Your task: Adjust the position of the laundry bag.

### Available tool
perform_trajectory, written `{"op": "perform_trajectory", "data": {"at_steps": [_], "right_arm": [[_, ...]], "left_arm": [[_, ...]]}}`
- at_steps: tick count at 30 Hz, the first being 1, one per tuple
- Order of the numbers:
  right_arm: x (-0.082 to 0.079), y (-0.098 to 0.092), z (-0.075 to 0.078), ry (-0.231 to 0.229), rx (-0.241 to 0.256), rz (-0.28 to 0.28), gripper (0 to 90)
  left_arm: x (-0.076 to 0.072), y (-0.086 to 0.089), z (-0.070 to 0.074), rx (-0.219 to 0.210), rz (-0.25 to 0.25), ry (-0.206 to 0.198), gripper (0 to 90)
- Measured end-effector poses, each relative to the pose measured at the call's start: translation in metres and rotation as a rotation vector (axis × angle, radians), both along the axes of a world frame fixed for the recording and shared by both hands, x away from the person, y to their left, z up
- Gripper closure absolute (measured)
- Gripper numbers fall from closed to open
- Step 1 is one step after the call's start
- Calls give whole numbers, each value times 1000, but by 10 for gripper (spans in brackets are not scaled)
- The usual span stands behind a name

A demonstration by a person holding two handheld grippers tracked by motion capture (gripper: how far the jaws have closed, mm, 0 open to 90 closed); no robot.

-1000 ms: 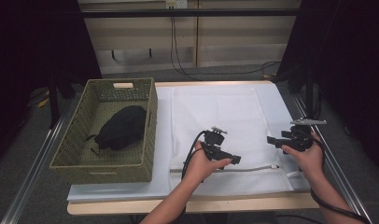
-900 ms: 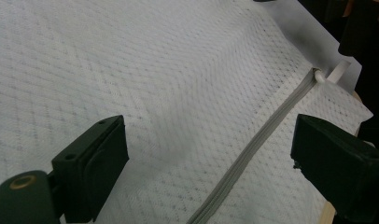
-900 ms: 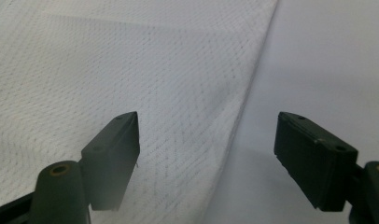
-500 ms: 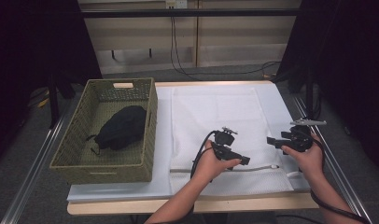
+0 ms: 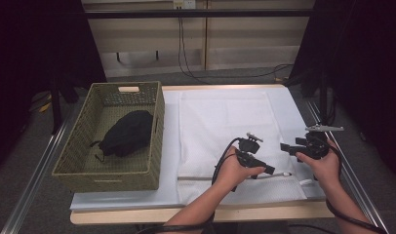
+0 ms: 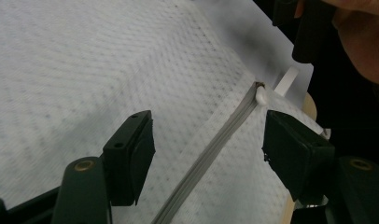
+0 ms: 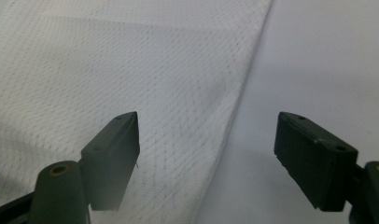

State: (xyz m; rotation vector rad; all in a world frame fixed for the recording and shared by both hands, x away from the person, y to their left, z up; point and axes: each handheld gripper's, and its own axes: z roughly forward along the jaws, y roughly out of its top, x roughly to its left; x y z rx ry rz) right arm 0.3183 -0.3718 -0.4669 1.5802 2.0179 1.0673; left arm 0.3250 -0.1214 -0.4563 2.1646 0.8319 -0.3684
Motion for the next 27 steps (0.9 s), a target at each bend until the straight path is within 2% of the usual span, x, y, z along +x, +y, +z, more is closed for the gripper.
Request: {"op": "perform_trajectory", "data": {"at_steps": [4,5,7,8,9,11,12,13,14,15,17,20,21,24,26,27], "right_arm": [[0,-2,0,-2,3,-1,228],[-1,-3,0,-1,1,-3,228],[-2,-3,0,1,3,-4,228],[-2,-3,0,1,3,-4,228],[-2,-4,0,-2,5,-5,229],[-3,-4,0,2,9,-7,232],[-3,-5,1,1,8,-7,232],[-4,-6,2,0,6,-13,231],[-4,-6,2,0,6,-13,231],[-5,-7,2,1,10,-23,231],[-5,-7,2,-1,9,-20,231],[-5,-7,1,5,8,-16,230],[-4,-7,0,5,3,-12,230],[-4,-6,0,4,2,-16,231],[-4,-6,0,0,2,-11,231],[-4,-5,1,3,4,-12,231]], "left_arm": [[0,-8,3,4,-4,-4,354],[-1,-13,4,11,-24,8,369],[-1,-16,3,4,-32,9,372],[-2,-19,3,7,-24,8,372],[-3,-24,1,-8,-18,20,371],[-3,-26,1,-4,-22,14,372],[-3,-28,0,-2,-24,21,390],[-4,-32,-3,-27,-7,53,402],[-4,-32,-3,-27,-7,53,413],[-4,-34,-4,-21,-29,62,424],[-6,-36,-5,-30,-21,75,446],[-8,-39,-5,-26,-26,89,529],[-8,-41,-5,-40,-25,111,545],[-8,-45,-6,-41,-30,116,612],[-8,-47,-7,-41,-12,123,664],[-7,-48,-8,-58,-14,154,742]]}}
